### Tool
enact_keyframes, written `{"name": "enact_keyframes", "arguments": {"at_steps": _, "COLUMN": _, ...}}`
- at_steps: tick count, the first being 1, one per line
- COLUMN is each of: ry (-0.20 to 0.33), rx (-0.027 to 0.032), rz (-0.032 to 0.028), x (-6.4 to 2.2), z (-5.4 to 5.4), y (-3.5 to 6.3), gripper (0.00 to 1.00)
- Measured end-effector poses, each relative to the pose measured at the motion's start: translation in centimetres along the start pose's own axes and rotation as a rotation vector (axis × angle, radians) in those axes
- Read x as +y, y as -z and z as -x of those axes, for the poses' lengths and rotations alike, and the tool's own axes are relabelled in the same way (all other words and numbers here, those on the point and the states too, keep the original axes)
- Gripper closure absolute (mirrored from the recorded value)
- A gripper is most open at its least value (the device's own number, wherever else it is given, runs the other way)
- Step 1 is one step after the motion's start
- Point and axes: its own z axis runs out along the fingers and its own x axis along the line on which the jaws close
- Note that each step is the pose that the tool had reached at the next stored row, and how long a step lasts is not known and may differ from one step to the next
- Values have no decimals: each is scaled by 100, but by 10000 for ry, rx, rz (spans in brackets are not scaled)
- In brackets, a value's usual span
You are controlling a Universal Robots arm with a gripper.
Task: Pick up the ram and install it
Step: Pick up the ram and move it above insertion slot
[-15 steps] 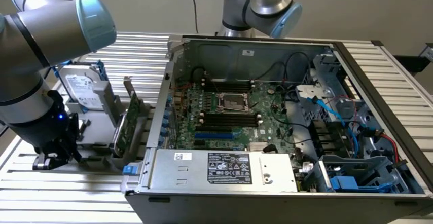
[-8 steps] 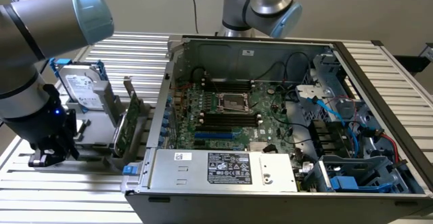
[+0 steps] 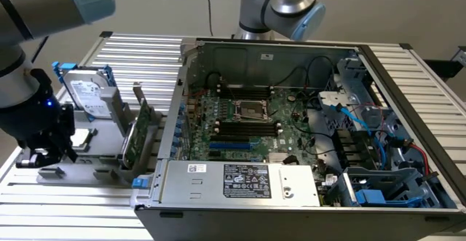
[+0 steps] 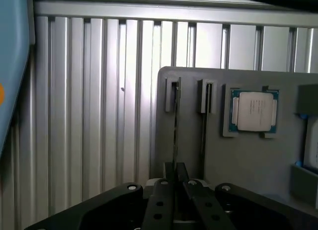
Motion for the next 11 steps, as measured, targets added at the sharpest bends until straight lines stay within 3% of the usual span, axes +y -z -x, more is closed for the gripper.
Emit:
{"name": "enact_keyframes", "arguments": {"at_steps": 5, "ry": -1, "rx": -1, "rz": 23, "x": -38, "z": 7, "y": 226, "gripper": 87}}
{"name": "enact_keyframes", "arguments": {"at_steps": 11, "ry": -3, "rx": 4, "rz": 104, "x": -166, "z": 26, "y": 495, "gripper": 87}}
